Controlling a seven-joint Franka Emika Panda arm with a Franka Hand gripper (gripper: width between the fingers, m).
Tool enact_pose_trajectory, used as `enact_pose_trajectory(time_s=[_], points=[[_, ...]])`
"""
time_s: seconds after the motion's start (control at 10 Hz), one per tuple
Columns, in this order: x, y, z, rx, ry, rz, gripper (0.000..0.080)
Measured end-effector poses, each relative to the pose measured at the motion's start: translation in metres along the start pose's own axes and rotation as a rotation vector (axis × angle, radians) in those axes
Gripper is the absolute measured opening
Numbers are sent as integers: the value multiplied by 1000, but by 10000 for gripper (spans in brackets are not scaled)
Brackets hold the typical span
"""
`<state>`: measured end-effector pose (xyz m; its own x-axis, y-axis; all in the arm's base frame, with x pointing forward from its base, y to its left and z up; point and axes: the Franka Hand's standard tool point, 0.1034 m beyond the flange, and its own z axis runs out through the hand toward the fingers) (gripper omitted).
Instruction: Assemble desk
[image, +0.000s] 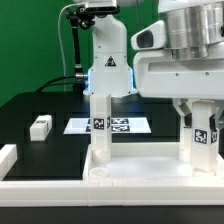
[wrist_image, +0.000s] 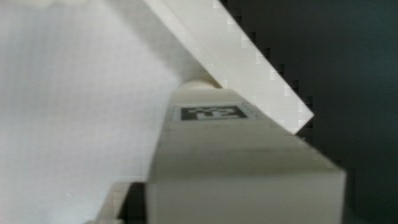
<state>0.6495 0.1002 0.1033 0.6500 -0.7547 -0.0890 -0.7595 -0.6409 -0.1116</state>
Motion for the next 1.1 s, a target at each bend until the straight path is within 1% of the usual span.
enact_pose_trajectory(time_s=[0.1,0.2,0.3,0.4,0.5,0.6,0.7,0.8,0.9,1.0,1.1], points=[[-4,0,0,-9,-6,243,295],[-3,0,2,4,-9,446,293],[1,1,2,46,-17,637,293],[3,4,4,66,-26,721,293],[3,4,4,66,-27,740,293],[3,5,4,64,-24,731,387],[4,4,4,65,-16,657,387],[7,-1,1,77,16,482,523],[5,-4,-1,85,29,303,523],[-6,-9,-1,84,25,193,630],[-14,-17,-6,82,38,142,630]])
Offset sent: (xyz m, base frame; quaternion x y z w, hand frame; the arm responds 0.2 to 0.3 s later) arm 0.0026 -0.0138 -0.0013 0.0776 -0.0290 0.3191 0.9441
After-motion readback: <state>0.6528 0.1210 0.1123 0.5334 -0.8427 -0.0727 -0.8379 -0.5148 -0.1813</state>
